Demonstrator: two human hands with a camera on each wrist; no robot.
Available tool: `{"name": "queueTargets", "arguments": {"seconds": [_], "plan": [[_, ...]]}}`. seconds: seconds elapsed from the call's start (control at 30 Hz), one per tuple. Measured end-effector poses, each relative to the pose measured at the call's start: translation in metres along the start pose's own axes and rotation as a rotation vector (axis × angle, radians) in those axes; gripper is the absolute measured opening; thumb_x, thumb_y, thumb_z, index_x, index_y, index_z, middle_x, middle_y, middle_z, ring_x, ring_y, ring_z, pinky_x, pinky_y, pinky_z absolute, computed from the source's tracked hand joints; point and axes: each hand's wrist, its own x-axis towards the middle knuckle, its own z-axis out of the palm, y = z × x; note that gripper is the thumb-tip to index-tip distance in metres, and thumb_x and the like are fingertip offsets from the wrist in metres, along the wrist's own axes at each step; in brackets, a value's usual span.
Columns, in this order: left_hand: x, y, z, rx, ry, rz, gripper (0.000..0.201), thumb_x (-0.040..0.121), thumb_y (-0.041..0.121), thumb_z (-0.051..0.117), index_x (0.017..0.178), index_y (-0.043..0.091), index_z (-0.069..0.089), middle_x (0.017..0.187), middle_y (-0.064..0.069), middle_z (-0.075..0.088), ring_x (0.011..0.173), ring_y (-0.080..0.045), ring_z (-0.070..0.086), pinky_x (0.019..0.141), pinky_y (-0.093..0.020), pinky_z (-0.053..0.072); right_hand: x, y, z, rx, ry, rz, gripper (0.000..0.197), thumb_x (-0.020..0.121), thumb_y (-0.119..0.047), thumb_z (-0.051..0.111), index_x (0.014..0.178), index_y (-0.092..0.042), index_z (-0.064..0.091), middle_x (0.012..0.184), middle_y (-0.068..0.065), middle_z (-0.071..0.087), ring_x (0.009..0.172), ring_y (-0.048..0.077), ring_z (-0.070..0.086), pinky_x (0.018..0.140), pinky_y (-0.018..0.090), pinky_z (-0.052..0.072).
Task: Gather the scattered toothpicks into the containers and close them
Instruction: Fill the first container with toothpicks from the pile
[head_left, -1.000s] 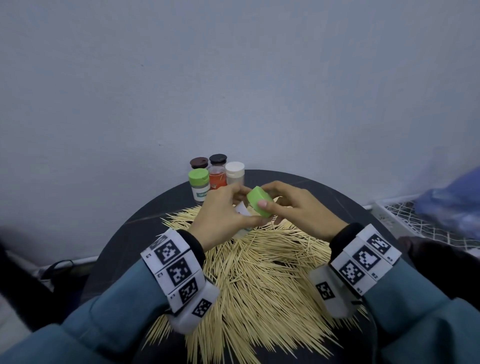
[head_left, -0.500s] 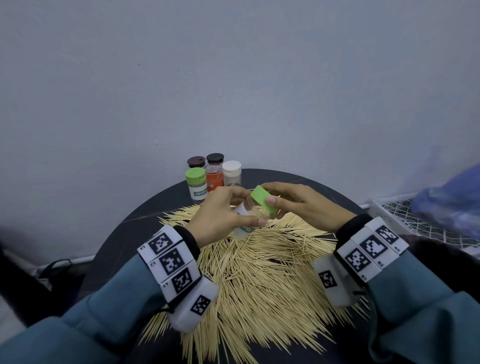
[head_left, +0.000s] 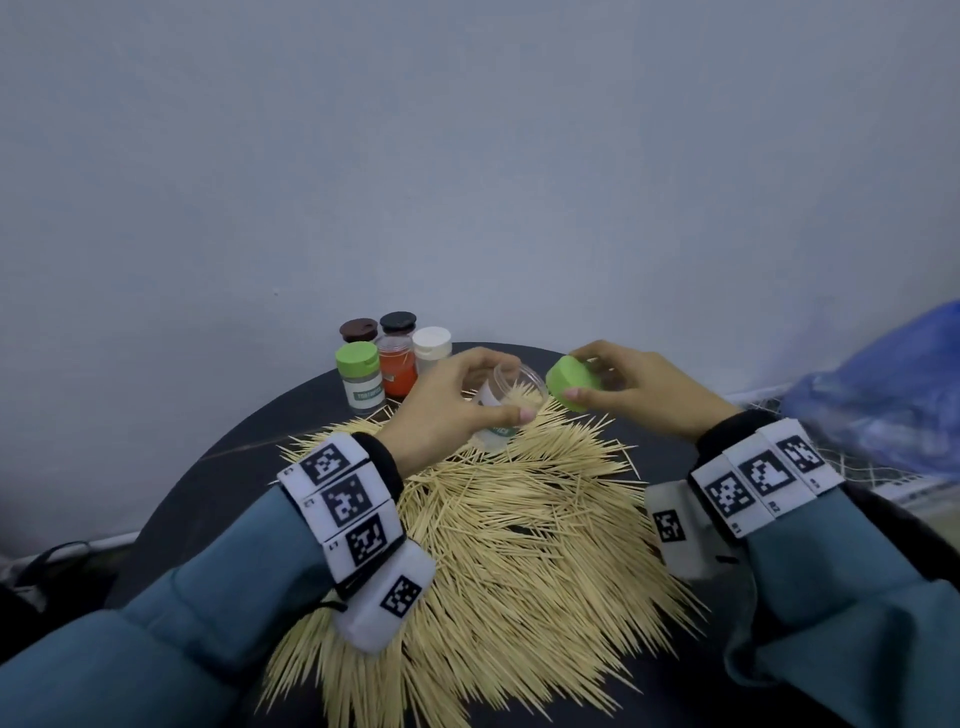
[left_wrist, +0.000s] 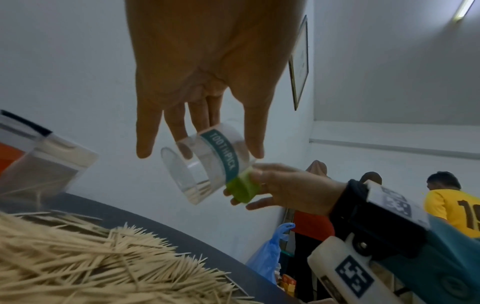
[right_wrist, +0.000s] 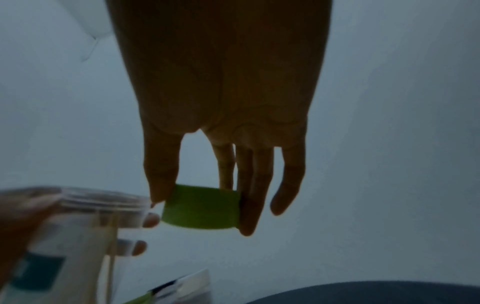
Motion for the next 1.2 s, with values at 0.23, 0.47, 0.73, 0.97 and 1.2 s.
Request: {"name": "queueTargets", "arguments": {"seconds": [0.23, 0.47, 0.73, 0.97, 1.2], "plan": [[0.012, 0.007, 0.017, -0.024, -0.053, 0.047, 0.053, 0.074, 0.026, 0.078, 0.122, 0.025, 0.057, 0.126, 0.010, 0.060, 0.122, -0.008, 0.052, 0.110, -0.035, 0.038, -0.004, 0.041, -0.017, -0.510, -0.162, 0.221, 0.056, 0.081, -0.027, 0.068, 0.132, -0.017, 0.046, 0.128, 0.010, 0.051, 0.114, 0.024, 0.049, 0.092, 0.029, 0.038], [0.008, -0.001, 0.021, 0.000, -0.098, 0.025, 0.057, 0.071, 0.033, 0.078, 0.124, 0.028, 0.056, 0.126, 0.010, 0.059, 0.120, -0.009, 0.053, 0.107, -0.042, 0.041, -0.010, 0.065, -0.023, -0.713, -0.324, 0.411, 0.052, 0.088, -0.022, 0.060, 0.136, -0.018, 0.041, 0.134, 0.012, 0.048, 0.122, 0.026, 0.047, 0.099, 0.033, 0.038], [0.002, -0.001, 0.019, 0.003, -0.090, 0.008, 0.058, 0.072, 0.032, 0.077, 0.125, 0.025, 0.056, 0.126, 0.010, 0.060, 0.119, -0.007, 0.053, 0.099, -0.024, 0.043, -0.004, 0.057, -0.009, -0.740, -0.392, 0.428, 0.053, 0.086, -0.018, 0.063, 0.135, -0.015, 0.042, 0.131, 0.010, 0.052, 0.118, 0.025, 0.050, 0.094, 0.032, 0.041], [-0.003, -0.008, 0.008, -0.038, -0.046, -0.019, 0.054, 0.073, 0.027, 0.078, 0.123, 0.026, 0.058, 0.122, 0.008, 0.063, 0.116, -0.010, 0.055, 0.103, -0.034, 0.043, 0.013, 0.044, 0.008, -0.683, -0.312, 0.290, 0.060, 0.082, -0.022, 0.069, 0.135, -0.016, 0.041, 0.135, 0.005, 0.049, 0.120, 0.023, 0.048, 0.101, 0.039, 0.042], [-0.005, -0.018, -0.001, -0.033, -0.012, -0.040, 0.053, 0.073, 0.025, 0.079, 0.122, 0.025, 0.059, 0.122, 0.008, 0.063, 0.119, -0.011, 0.054, 0.106, -0.036, 0.041, 0.034, 0.030, 0.037, -0.758, -0.486, 0.203, 0.075, 0.077, -0.022, 0.074, 0.140, -0.010, 0.034, 0.138, 0.009, 0.041, 0.125, 0.023, 0.044, 0.104, 0.034, 0.039]]}}
